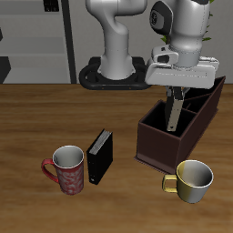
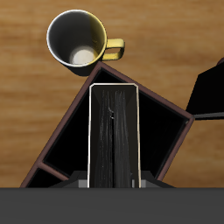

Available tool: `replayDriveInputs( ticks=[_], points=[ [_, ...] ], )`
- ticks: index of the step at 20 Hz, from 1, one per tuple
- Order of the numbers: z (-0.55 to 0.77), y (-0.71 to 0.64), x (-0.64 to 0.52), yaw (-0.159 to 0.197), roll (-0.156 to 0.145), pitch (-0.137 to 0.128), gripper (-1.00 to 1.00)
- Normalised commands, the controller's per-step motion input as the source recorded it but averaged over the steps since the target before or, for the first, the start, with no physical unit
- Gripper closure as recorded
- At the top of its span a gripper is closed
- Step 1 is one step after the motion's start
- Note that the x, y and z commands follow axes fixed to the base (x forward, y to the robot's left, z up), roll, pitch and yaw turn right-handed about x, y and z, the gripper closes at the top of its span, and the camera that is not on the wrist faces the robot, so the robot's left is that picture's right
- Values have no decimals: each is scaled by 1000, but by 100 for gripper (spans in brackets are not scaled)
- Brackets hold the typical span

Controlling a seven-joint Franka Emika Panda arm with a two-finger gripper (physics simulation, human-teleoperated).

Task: Place the yellow book into the left desk caddy's right compartment

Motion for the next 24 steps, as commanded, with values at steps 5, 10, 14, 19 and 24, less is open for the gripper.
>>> replayDriveInputs(
  ticks=[5,10,14,19,24],
  points=[
    [-186,2,68,13,2,16,100],
    [-312,-77,150,-3,-15,48,100],
    [-384,-8,104,5,-8,57,100],
    [-362,73,57,22,9,40,100],
    [-205,43,45,19,5,29,100]
  ],
)
